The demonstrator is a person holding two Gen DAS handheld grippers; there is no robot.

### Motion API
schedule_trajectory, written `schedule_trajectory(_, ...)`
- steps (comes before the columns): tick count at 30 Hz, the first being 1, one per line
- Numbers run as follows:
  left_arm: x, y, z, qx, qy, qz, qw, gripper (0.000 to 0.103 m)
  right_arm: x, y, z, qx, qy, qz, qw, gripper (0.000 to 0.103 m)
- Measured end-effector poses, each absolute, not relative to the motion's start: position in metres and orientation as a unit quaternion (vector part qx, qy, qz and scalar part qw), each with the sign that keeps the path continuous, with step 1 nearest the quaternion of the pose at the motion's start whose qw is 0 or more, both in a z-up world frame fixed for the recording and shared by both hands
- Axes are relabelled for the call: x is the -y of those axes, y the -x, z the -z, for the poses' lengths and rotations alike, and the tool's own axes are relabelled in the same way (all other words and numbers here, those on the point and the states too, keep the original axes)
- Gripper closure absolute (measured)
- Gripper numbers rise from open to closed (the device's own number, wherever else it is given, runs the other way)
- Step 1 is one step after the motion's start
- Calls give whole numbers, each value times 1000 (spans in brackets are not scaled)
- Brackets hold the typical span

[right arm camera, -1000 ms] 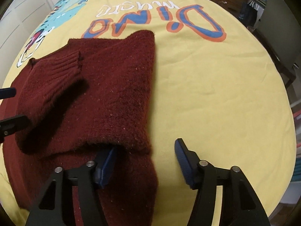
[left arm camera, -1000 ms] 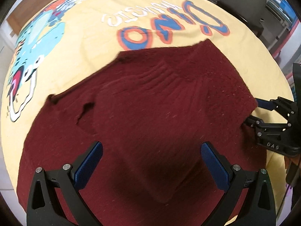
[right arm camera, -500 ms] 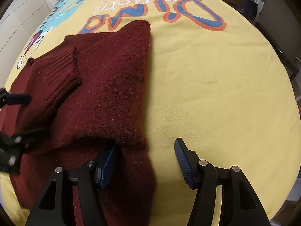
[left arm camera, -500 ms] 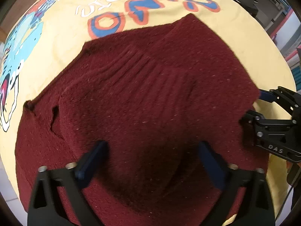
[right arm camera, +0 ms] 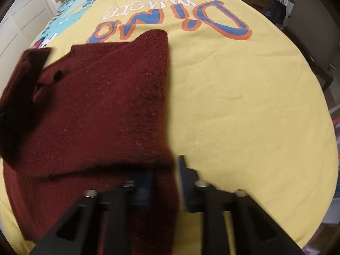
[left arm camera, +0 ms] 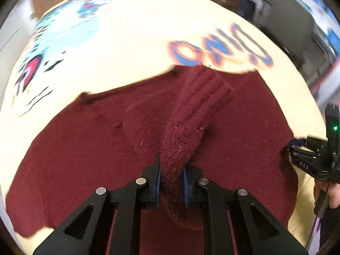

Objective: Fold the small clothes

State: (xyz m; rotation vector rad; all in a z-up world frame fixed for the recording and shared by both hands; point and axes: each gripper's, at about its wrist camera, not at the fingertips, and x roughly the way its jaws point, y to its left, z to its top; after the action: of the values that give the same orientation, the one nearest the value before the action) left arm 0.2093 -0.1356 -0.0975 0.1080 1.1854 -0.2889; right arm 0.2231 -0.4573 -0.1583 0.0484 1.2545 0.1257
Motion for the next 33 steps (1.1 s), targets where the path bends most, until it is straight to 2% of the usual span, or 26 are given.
schedule_trajectory(6,80,-203,111,-561,23,87,823,89,461,-223,161,-591,-30,-50,805,90)
schedule_trajectory(9,66,-191,123,-570,51,77,816,85,462,-222,163,-594,-34,-48,802,90)
schedule_trajectory(13,54,-175,130,-594,75,85,797,84,459,-221,162,-596,-27,-45,801,90)
schedule_trajectory(22,20,-159,136,-615,85,38,783,72,456,-218,157,-595,-18,-44,802,90)
schedule_trajectory(25,5,-159,126,-606,97,16,789,49,454,-216,151,-592,-11,-45,804,87)
schedule_trajectory(27,-2,-161,120,-602,102,12,792,19,453,-215,146,-590,-5,-42,806,80)
schedule_trajectory(29,-13,-162,113,-594,113,10,797,11,454,-212,140,-584,2,-36,811,73)
schedule_trajectory(30,-17,-165,110,-591,119,8,798,8,455,-210,136,-582,3,-36,813,66)
schedule_trajectory(32,-27,-170,110,-588,131,7,799,5,458,-207,131,-577,1,-37,816,54)
schedule_trajectory(33,-29,-174,112,-588,138,6,797,5,459,-205,129,-576,1,-37,817,53)
